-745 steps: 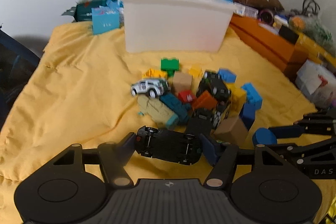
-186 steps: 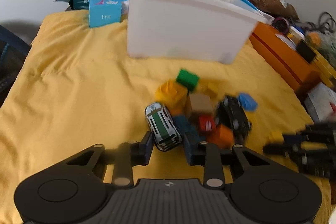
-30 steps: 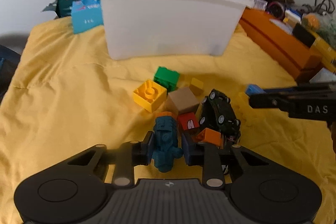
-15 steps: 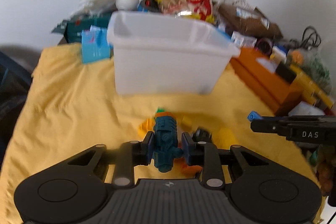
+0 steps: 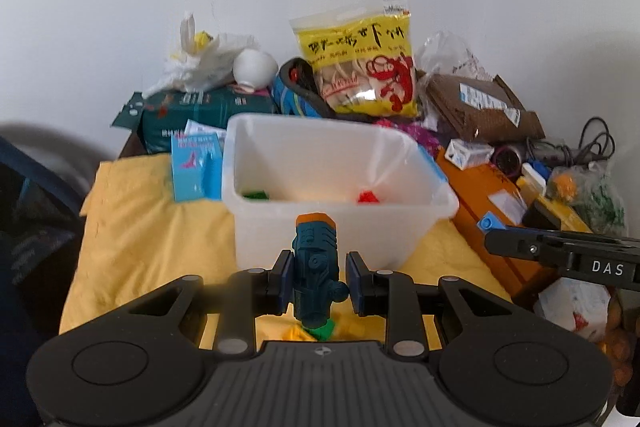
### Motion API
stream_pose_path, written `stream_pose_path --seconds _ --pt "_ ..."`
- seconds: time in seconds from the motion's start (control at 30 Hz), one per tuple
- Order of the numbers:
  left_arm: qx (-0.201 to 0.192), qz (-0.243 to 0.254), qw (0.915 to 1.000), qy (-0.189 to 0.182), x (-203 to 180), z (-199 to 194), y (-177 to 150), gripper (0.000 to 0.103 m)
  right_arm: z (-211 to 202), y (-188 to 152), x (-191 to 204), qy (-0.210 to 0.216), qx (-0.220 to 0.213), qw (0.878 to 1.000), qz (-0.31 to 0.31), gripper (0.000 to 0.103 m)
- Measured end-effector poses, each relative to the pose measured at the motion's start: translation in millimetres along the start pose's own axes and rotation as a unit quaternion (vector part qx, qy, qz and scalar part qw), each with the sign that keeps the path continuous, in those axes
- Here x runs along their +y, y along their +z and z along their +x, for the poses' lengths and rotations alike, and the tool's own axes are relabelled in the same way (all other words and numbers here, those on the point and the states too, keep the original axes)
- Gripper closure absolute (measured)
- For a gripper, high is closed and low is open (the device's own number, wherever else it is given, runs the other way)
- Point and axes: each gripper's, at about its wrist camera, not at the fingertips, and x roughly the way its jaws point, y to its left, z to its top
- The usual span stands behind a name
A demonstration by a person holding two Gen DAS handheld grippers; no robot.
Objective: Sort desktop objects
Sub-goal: 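Carry the blue block and teal toy over the bin and release both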
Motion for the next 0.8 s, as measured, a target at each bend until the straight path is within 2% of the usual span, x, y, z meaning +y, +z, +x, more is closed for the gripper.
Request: stream_pose_path --seconds 0.33,0.8 --pt "-0.021 0.014 0.9997 0.001 -4 0 47 0.072 -7 49 2 -0.012 -0.025 0.999 -0.036 0.075" --pt "-0.010 0.020 0.9998 -0.002 -12 25 99 0.072 5 93 -12 -0.010 -0.020 1.000 -0.018 0.075"
